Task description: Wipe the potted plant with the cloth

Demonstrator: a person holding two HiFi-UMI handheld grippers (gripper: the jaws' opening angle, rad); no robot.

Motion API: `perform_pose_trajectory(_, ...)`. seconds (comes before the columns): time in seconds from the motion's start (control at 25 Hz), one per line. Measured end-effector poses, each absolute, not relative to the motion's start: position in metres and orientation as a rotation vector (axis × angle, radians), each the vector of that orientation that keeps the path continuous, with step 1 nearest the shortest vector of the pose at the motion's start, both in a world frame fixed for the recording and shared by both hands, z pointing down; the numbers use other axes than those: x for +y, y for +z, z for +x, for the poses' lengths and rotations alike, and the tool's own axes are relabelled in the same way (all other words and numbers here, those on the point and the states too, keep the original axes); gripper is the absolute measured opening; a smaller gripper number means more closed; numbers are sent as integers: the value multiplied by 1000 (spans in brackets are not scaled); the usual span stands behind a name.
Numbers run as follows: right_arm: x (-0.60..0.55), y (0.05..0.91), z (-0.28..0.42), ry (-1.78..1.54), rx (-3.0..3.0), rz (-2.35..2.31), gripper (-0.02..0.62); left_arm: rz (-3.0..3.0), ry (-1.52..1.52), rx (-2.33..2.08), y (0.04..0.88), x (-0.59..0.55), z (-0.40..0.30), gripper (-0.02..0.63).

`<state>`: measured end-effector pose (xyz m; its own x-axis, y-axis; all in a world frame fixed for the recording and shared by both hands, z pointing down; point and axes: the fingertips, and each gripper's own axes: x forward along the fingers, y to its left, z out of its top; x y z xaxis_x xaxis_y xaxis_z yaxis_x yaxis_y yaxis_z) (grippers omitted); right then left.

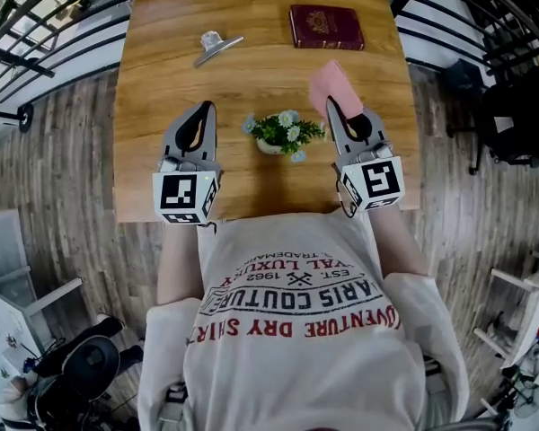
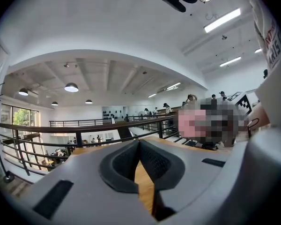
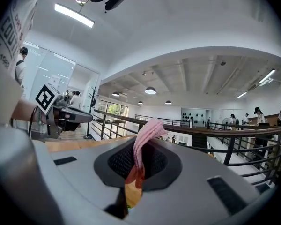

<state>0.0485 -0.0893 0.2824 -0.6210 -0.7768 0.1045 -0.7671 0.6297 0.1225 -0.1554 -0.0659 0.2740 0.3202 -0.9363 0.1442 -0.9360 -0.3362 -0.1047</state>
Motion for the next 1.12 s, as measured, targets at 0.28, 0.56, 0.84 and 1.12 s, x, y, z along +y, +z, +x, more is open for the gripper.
perform_pose_trajectory(0.28,-91,283,39,-98,-2733,1240,38,-2533,-289,1799,267,-66,-156,15)
perform_pose_trajectory(0.56,-94,290,33,-109,-2716,1203,38,-2537,-285,1814,268,-68,-159,15)
perform_pose_trajectory(0.84,-96,294,32,-90,-2728,1203,38,-2526,-295,1827,271,-67,-159,15)
perform_pose_trajectory(1.12,-94,297,30,-80,-2737,1199,38,-2568,-336,1797,281,-66,-153,16)
